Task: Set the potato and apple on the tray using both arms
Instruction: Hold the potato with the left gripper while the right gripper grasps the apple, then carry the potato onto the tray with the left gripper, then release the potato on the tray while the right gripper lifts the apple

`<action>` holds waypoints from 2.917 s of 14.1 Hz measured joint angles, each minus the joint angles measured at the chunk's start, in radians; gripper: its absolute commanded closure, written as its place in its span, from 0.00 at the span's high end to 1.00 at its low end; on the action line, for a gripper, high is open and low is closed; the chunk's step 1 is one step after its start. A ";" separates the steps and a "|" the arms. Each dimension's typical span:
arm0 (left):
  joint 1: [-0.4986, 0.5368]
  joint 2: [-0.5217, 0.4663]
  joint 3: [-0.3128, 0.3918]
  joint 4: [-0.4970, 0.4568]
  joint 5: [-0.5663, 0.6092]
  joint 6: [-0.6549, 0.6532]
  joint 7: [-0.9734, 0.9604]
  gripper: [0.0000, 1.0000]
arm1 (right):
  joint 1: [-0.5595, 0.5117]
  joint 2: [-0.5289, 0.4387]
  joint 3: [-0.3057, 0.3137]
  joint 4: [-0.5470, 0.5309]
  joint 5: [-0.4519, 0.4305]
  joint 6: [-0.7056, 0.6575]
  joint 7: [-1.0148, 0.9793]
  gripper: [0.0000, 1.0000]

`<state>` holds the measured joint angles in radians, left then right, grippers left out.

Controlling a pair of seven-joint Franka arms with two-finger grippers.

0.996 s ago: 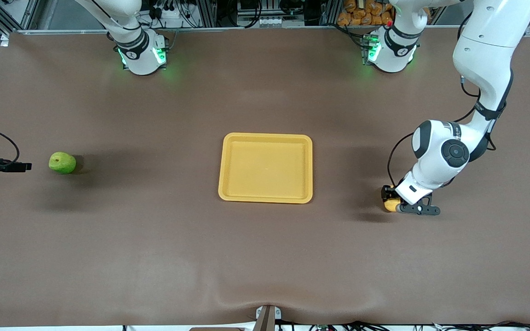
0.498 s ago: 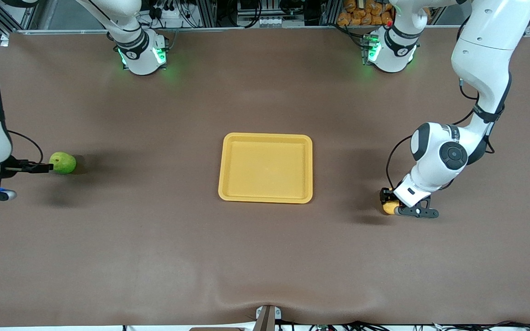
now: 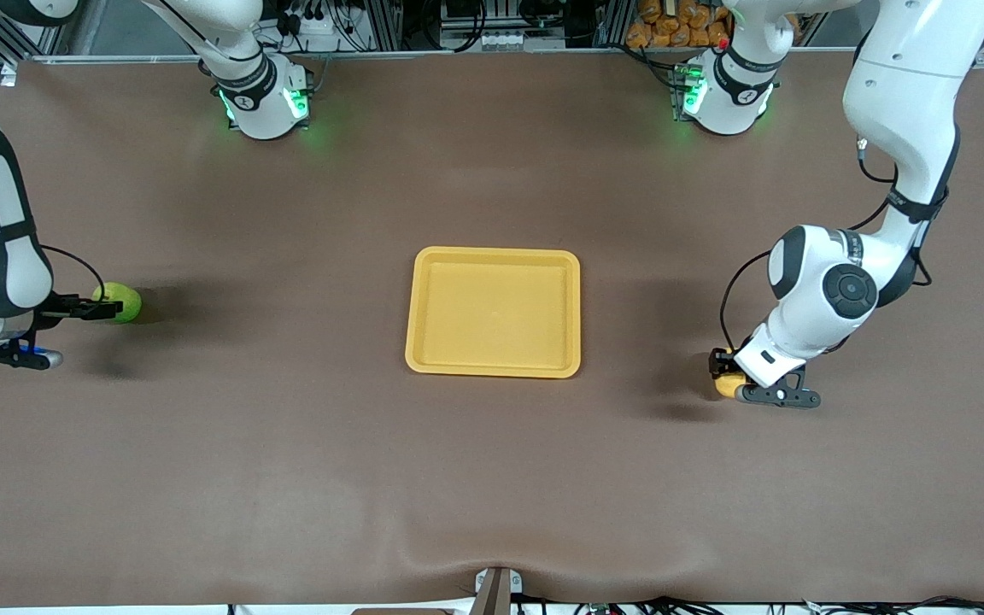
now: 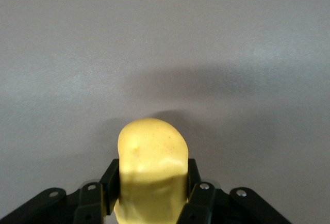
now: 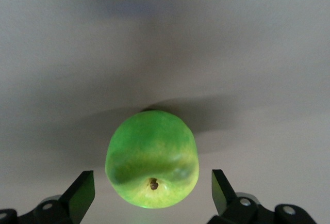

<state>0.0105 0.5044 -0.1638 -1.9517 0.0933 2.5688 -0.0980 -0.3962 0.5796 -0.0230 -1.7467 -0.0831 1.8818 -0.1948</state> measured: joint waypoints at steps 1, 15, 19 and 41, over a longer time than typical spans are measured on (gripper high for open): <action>-0.006 -0.013 0.000 0.002 0.007 -0.020 -0.021 0.00 | -0.001 0.001 0.000 -0.009 0.000 0.005 0.000 1.00; -0.397 -0.023 -0.006 0.266 0.131 -0.391 -0.506 0.00 | -0.011 0.002 0.014 -0.073 0.001 0.004 -0.001 0.07; -0.515 0.079 -0.004 0.390 0.193 -0.484 -0.590 0.00 | 0.029 0.000 0.024 0.018 0.001 -0.148 0.028 0.00; -0.664 0.277 0.003 0.461 0.257 -0.551 -0.732 1.00 | 0.323 -0.052 0.038 0.132 0.127 -0.266 0.321 0.00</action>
<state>-0.6533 0.7809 -0.1610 -1.4906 0.3507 2.0181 -0.8295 -0.0731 0.5274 0.0148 -1.6144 0.0441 1.6157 0.1258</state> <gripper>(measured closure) 0.304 0.128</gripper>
